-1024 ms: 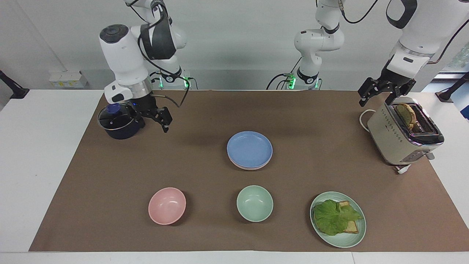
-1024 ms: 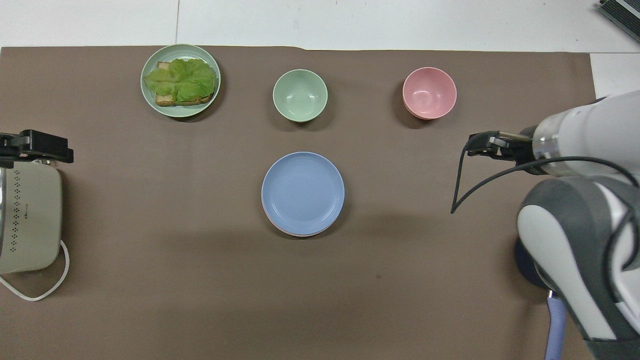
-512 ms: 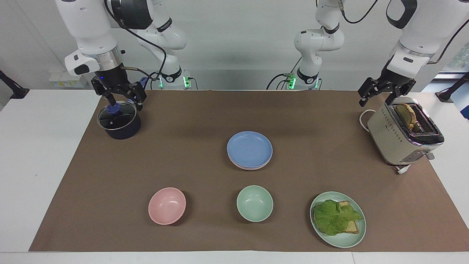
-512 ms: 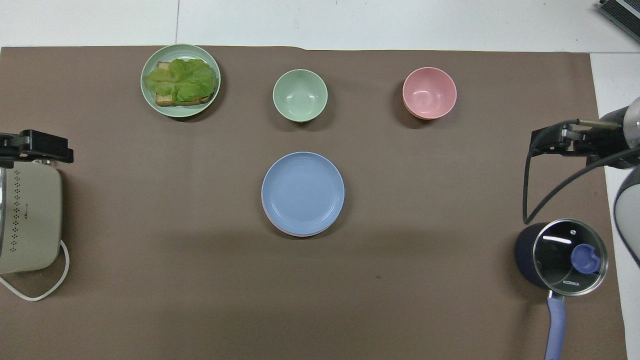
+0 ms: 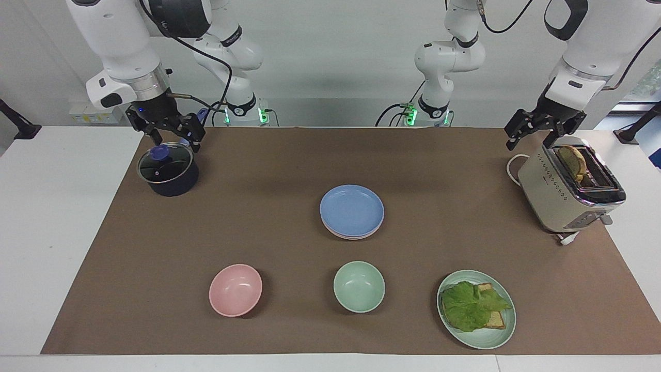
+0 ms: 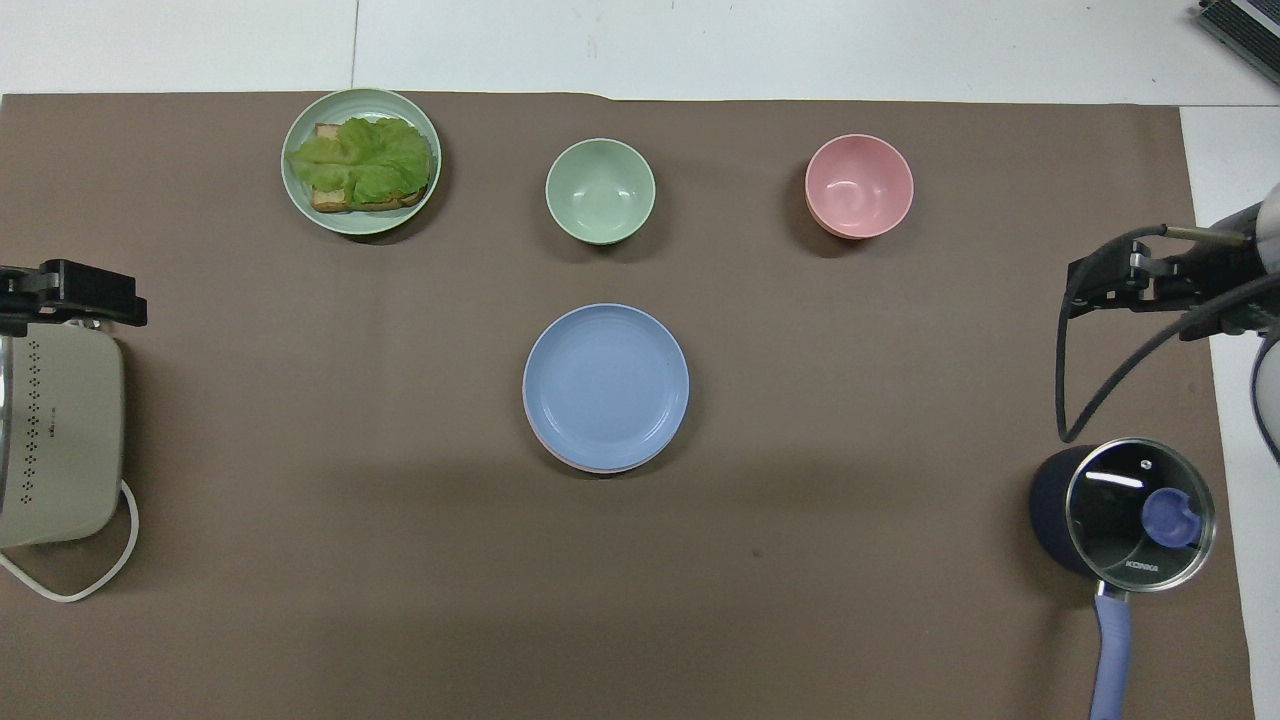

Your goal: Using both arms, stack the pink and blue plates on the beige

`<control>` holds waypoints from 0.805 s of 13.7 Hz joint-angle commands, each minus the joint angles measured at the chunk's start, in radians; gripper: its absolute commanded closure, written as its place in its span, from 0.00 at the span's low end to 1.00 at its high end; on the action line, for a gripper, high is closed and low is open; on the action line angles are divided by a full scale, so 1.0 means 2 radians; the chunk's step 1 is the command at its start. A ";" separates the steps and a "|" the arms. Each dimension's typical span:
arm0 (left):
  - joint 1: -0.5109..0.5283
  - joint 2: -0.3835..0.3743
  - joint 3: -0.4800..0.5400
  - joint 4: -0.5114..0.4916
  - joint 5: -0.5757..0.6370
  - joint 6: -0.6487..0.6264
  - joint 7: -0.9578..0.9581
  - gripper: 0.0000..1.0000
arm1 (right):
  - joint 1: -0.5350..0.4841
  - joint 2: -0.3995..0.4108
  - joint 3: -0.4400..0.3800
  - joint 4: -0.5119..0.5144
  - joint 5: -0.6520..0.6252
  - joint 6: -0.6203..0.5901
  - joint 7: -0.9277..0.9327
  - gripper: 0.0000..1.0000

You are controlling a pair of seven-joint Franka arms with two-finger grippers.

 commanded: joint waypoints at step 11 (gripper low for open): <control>-0.001 -0.008 0.002 -0.004 0.004 -0.006 0.002 0.00 | -0.010 -0.017 0.007 -0.016 0.000 -0.013 -0.035 0.00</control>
